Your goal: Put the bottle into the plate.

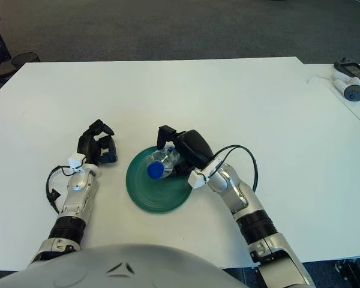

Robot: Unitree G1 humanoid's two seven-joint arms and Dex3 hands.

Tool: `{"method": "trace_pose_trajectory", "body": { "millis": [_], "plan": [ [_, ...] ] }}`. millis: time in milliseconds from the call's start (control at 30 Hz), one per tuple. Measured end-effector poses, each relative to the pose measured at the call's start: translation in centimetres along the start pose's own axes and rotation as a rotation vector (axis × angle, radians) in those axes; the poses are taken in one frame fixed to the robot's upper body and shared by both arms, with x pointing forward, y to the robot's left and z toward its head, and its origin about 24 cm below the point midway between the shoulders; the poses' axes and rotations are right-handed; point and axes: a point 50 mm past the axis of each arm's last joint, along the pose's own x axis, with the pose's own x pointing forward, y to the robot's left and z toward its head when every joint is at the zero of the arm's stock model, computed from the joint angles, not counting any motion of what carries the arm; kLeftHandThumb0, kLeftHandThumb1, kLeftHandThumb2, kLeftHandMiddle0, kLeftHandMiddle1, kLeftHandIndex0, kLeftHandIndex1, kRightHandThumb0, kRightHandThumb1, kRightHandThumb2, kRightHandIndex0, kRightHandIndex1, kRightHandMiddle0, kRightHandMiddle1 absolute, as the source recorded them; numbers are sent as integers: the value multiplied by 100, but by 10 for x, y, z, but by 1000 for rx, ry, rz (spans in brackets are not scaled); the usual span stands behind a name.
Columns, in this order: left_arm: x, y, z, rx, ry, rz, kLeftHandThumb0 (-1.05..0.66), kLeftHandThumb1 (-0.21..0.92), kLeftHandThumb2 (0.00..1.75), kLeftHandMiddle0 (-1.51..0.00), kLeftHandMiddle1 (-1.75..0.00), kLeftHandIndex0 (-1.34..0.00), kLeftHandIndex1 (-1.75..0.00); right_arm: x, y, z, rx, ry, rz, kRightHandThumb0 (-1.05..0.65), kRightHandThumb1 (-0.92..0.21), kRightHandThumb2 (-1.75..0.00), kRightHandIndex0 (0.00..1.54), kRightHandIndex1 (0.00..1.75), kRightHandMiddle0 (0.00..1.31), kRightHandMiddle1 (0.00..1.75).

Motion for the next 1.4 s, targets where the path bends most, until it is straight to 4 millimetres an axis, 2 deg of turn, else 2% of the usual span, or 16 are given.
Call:
{"method": "trace_pose_trajectory", "body": {
  "millis": [67,100,133,200,233,267,333,500,733,833,1067,1400],
  "plan": [
    [0,0,0,1,-1,0,-61,3,167,-130,-175,-85,-175,0,-1,0,-10,-19,20,-40,-64,-90,58,170,38,175],
    [0,0,0,2,-1,0,-60,3,167,-130,-175,-85,-175,1,-1,0,-15,-29,30,-52,-73,-77,46,156,25,168],
    [0,0,0,3,-1,0,-60,3,167,-130,-175,-85,-175,0,-1,0,-21,-42,45,-56,-77,-71,42,151,20,166],
    [0,0,0,3,-2,0,-60,3,167,-130,-175,-85,-175,0,-1,1,-34,-63,71,-70,-86,-57,31,106,8,135],
    [0,0,0,3,-2,0,-60,3,167,-130,-175,-85,-175,0,-2,1,-42,-75,83,-73,-88,-57,27,87,5,122],
    [0,0,0,3,-2,1,-61,3,167,-130,-175,-85,-175,-1,-2,1,-52,-83,98,-74,-89,-57,26,80,4,118],
    [0,0,0,3,-2,1,-61,3,167,-130,-175,-85,-175,-1,-2,0,-80,-96,140,-79,-91,-60,16,58,2,90],
    [0,-1,0,2,-2,2,-61,3,167,-130,-175,-86,-175,-3,3,-1,-131,-102,239,-84,-92,-67,7,34,0,59],
    [0,-1,0,3,-4,2,-61,2,168,-130,-175,-86,-175,-7,8,-3,-164,-88,304,-90,-92,-76,1,12,0,28],
    [0,-1,0,4,-4,1,-61,2,168,-130,-175,-86,-175,-8,9,-4,-173,-85,320,-92,-92,-79,0,7,0,21],
    [0,-1,0,10,-5,1,-62,2,169,-130,-175,-87,-175,-10,9,-6,-183,-88,346,-95,-92,-83,0,1,0,8],
    [0,-1,0,12,-5,3,-62,2,169,-130,-175,-87,-175,-12,9,-7,-191,-97,370,-99,-92,-85,0,0,0,2]
  ]
}}
